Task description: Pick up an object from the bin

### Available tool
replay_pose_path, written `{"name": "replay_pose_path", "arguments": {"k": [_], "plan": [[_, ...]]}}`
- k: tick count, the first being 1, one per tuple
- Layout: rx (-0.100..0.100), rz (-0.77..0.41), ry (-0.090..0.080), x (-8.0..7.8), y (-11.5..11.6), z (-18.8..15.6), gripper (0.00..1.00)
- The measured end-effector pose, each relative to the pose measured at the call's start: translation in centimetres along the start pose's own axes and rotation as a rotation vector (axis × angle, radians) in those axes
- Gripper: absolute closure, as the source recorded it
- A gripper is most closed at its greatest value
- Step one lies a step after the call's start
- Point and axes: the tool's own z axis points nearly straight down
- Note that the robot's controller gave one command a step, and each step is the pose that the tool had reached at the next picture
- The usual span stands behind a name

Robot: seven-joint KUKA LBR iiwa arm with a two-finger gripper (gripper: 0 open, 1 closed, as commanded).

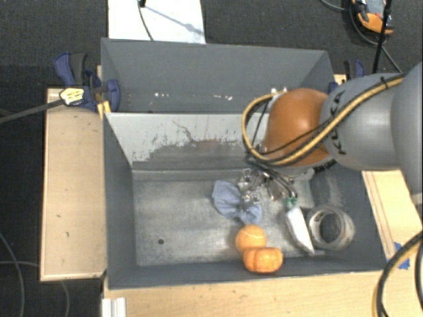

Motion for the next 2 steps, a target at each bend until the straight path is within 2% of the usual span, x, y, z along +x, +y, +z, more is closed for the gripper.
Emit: {"name": "replay_pose_path", "arguments": {"k": [1, 2], "plan": [[-0.001, 0.002, 0.008, 0.2, 0.0, -1.9, 1.00], [0.000, 0.003, 0.005, 0.1, 0.0, -4.0, 1.00]]}}
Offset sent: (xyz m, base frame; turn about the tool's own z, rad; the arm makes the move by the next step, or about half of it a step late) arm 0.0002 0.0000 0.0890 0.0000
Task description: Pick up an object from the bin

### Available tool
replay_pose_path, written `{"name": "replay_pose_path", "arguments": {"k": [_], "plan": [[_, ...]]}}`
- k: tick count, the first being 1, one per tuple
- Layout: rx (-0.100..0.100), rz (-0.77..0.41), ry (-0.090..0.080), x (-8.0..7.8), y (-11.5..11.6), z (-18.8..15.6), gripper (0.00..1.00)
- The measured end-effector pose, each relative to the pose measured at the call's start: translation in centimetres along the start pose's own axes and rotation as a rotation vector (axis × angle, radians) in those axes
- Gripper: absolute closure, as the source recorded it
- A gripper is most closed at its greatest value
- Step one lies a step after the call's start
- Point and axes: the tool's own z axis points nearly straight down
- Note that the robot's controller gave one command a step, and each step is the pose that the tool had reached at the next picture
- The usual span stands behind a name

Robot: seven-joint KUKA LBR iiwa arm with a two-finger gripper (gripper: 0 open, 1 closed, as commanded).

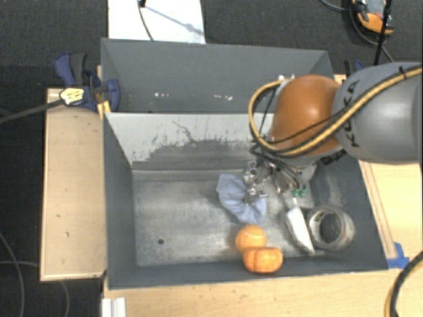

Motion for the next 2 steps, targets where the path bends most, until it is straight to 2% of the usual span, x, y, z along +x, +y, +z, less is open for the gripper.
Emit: {"name": "replay_pose_path", "arguments": {"k": [2], "plan": [[0.001, 0.002, -0.007, -0.1, 0.0, -3.1, 1.00]]}}
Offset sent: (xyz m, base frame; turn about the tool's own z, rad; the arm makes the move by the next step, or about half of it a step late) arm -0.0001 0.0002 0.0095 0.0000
